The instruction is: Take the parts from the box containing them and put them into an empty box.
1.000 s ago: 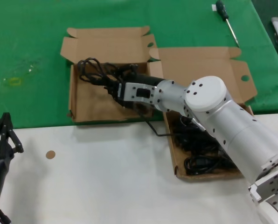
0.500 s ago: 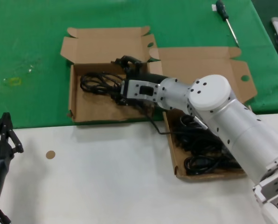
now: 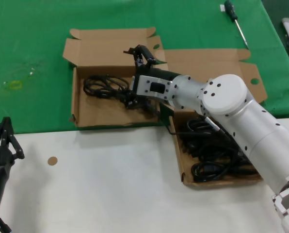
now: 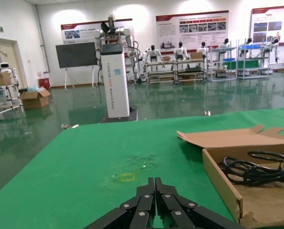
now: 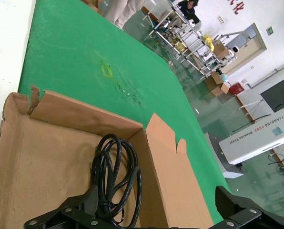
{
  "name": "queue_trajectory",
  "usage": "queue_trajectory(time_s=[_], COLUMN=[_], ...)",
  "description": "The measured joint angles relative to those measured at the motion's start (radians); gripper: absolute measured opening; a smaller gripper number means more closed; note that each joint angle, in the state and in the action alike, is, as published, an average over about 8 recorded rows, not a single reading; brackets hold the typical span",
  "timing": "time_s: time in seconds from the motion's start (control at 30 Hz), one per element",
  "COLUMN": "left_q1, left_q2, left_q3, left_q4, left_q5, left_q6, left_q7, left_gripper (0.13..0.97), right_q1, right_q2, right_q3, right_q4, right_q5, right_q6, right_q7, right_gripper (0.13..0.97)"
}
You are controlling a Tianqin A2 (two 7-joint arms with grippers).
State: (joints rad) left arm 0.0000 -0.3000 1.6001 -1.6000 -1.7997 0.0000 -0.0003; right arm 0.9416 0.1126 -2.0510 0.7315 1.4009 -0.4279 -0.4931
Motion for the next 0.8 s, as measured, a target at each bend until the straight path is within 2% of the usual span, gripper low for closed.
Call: queue_trajectory(time_s=[0.07,0.2,0.3,0.47,0.6,0.8], left_q1=[0.0,0.0,0.0,0.0,0.0,0.0], left_q2=[0.0,0.0,0.0,0.0,0.0,0.0], left_q3=[0.0,0.0,0.0,0.0,0.0,0.0], left_q4=[0.0,0.0,0.0,0.0,0.0,0.0], left_q5=[0.0,0.0,0.0,0.0,0.0,0.0], left_q6=[0.0,0.0,0.0,0.0,0.0,0.0], left_q7=[0.0,0.0,0.0,0.0,0.0,0.0], left_gripper=[0.162,0.168,0.168,0.22,0.252,0.369], right_q1=[-0.002,-0.017,-0.04,-0.093,-0.141,-0.216], right_q2=[0.0,0.003,0.008,0.019,0.028,0.043], right_q3=[0.001,0.008,0.019,0.045,0.067,0.103], right_q4=[0.002,0.016,0.037,0.086,0.13,0.199], right_q5=[0.001,0.007,0.017,0.039,0.06,0.091], right_q6=[0.001,0.007,0.018,0.042,0.064,0.098], right_q7=[0.001,0.009,0.021,0.049,0.074,0.113], right_gripper=[0.832,0.832,0.87,0.935,0.946,0.966])
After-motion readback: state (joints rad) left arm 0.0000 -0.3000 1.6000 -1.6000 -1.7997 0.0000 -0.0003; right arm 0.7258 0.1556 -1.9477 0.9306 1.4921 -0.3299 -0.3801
